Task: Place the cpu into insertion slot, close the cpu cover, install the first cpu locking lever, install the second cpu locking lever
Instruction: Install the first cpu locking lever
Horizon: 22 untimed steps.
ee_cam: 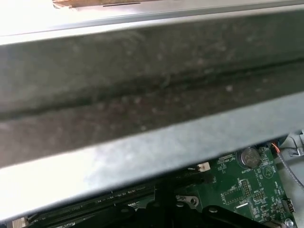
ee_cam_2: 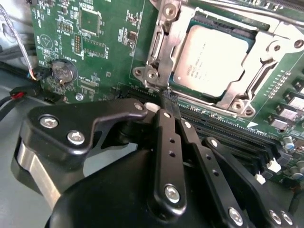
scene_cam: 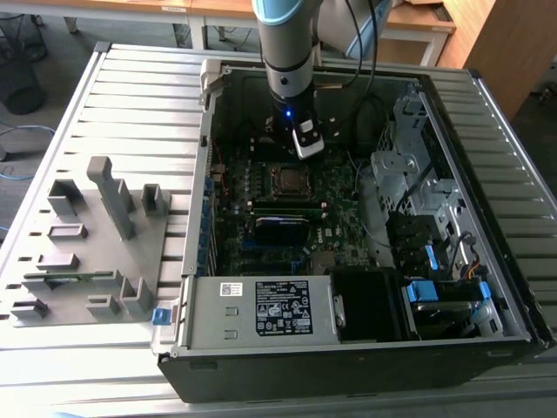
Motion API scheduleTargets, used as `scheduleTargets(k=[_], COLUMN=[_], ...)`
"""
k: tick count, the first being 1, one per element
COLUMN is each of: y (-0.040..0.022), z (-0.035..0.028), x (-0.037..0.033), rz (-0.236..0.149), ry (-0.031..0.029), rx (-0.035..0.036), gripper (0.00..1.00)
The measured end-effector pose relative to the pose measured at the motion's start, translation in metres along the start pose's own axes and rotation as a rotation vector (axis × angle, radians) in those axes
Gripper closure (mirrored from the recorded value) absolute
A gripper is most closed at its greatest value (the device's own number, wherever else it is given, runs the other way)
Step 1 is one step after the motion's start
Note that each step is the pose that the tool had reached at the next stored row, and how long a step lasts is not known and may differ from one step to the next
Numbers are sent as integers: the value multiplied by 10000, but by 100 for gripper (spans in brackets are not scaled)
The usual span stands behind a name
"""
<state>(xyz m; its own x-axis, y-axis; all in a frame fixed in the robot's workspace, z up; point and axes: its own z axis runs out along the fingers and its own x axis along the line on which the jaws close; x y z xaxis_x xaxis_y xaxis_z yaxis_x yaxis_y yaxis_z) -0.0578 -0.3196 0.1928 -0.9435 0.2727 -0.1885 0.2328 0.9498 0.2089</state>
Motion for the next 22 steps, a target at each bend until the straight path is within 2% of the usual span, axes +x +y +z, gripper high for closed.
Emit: scheduleTargets(k=[13,16,22], y=[3,3,7], z=[-4,-5,-26], x=[-6,-6,-9], rz=[3,-3,3], ry=[4,-29,-29], rx=[-10,-22,-40], gripper=[90,90,90])
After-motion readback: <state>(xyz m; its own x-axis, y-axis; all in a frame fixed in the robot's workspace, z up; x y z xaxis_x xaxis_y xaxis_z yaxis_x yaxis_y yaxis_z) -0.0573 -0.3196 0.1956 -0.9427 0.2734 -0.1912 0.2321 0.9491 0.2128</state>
